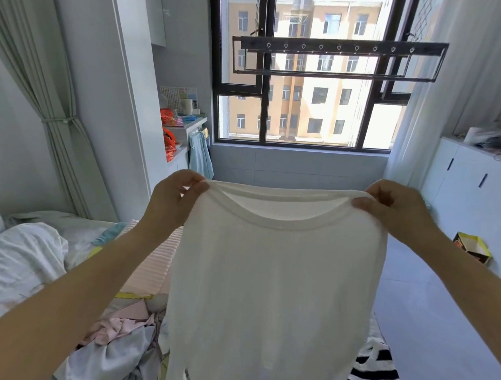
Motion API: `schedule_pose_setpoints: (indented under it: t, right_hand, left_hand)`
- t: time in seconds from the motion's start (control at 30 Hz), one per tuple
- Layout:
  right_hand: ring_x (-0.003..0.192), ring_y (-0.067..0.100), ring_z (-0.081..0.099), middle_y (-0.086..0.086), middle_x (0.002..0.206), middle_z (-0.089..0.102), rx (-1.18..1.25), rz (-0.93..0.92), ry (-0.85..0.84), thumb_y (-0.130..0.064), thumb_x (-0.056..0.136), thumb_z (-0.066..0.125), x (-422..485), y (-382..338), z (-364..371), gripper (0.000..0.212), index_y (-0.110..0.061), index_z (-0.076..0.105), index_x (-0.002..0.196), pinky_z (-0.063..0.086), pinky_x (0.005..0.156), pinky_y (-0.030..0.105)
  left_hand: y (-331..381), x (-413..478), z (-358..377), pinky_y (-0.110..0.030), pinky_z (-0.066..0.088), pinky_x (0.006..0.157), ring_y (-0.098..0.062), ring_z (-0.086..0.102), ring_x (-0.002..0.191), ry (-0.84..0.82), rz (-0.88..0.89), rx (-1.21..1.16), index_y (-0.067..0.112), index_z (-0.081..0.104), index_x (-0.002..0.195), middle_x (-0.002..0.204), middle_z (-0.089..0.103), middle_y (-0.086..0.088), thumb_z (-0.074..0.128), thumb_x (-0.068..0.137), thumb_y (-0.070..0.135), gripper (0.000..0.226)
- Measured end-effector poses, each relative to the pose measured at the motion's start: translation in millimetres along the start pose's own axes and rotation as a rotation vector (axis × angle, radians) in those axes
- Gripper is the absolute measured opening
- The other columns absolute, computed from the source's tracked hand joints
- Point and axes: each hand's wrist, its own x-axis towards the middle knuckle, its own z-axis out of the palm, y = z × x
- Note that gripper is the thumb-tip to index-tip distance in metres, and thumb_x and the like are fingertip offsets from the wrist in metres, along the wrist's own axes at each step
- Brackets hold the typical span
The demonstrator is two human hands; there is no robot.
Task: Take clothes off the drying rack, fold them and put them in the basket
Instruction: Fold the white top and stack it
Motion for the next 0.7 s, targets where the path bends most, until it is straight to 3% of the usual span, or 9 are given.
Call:
schedule_pose_setpoints:
  t: [0.07,0.17,0.27,0.33,0.37,0.47,0.5,0.6,0.7]
  right_hand:
    - [0.059,0.014,0.041,0.001,0.064,0.045,0.119,-0.006,-0.006,-0.021,0.082,0.073,-2,-5,0,0.014,-0.018,0.061,0.086,0.036,0.054,0.017]
    - [0.056,0.008,0.048,-0.002,0.063,0.053,0.257,-0.073,-0.150,-0.019,0.091,0.063,-9,-12,-3,0.019,-0.036,0.057,0.098,0.041,0.051,0.017]
    - [0.068,0.010,0.057,-0.007,0.079,0.064,0.108,-0.183,-0.280,0.003,0.095,0.049,-11,-14,-11,0.048,-0.036,0.066,0.073,0.045,0.060,0.019]
    - [0.079,0.024,0.060,-0.001,0.086,0.065,0.025,-0.161,-0.396,0.018,0.090,0.040,-10,-9,-16,0.068,-0.034,0.066,0.055,0.047,0.065,0.023]
    - [0.081,0.025,0.061,0.000,0.087,0.066,0.005,-0.136,-0.445,0.018,0.090,0.039,-10,-5,-19,0.068,-0.033,0.068,0.055,0.048,0.067,0.021]
    - [0.088,0.015,0.063,-0.009,0.091,0.069,0.001,-0.085,-0.559,0.010,0.094,0.045,-10,4,-27,0.057,-0.033,0.077,0.075,0.048,0.074,0.014]
    - [0.090,0.012,0.063,-0.011,0.093,0.068,0.017,-0.072,-0.600,0.008,0.094,0.047,-11,6,-29,0.052,-0.033,0.077,0.084,0.047,0.076,0.012]
    - [0.072,0.007,0.055,-0.018,0.081,0.061,-0.049,-0.135,-0.598,0.002,0.092,0.056,-11,9,-24,0.053,-0.049,0.068,0.099,0.041,0.068,0.009]
    - [0.068,0.025,0.051,-0.002,0.080,0.055,-0.122,-0.214,-0.441,-0.005,0.093,0.057,-5,15,-12,0.060,-0.064,0.059,0.102,0.038,0.064,0.017]
  left_hand:
    - [1,-3,2,-0.025,0.044,0.072,-0.010,0.056,0.077,0.064,-0.012,-0.052,0.019,0.062,0.086,0.081,0.063,0.010,0.057,0.094,0.016,0.010]
    - [8,-5,3,-0.013,0.039,0.058,-0.003,0.050,0.064,0.087,-0.013,-0.194,0.030,0.057,0.086,0.076,0.058,0.016,0.051,0.096,0.015,0.019]
    - [18,-7,-4,-0.013,0.034,0.050,-0.003,0.045,0.056,-0.049,-0.069,-0.308,0.036,0.062,0.080,0.069,0.057,0.014,0.048,0.097,0.011,0.034]
    - [22,-7,-12,-0.023,0.034,0.054,-0.012,0.046,0.062,-0.218,-0.138,-0.344,0.034,0.069,0.066,0.066,0.059,0.014,0.049,0.084,0.012,0.035]
    - [22,-7,-16,-0.027,0.037,0.059,-0.019,0.048,0.066,-0.321,-0.163,-0.335,0.032,0.071,0.064,0.071,0.063,0.010,0.048,0.076,0.014,0.032]
    - [21,-5,-26,-0.037,0.054,0.077,-0.032,0.060,0.080,-0.589,-0.204,-0.201,0.031,0.075,0.082,0.099,0.068,-0.006,0.056,0.073,0.019,0.024]
    - [19,-5,-27,-0.034,0.055,0.077,-0.030,0.062,0.082,-0.637,-0.198,-0.112,0.034,0.073,0.088,0.102,0.066,-0.005,0.058,0.077,0.014,0.027]
    - [10,-4,-26,-0.018,0.051,0.067,-0.012,0.061,0.077,-0.597,-0.054,0.115,0.045,0.066,0.089,0.101,0.062,0.005,0.051,0.091,0.000,0.048]
    - [0,0,-28,-0.014,0.048,0.071,-0.007,0.059,0.085,-0.502,0.090,0.112,0.052,0.067,0.089,0.099,0.061,0.002,0.050,0.095,0.002,0.053]
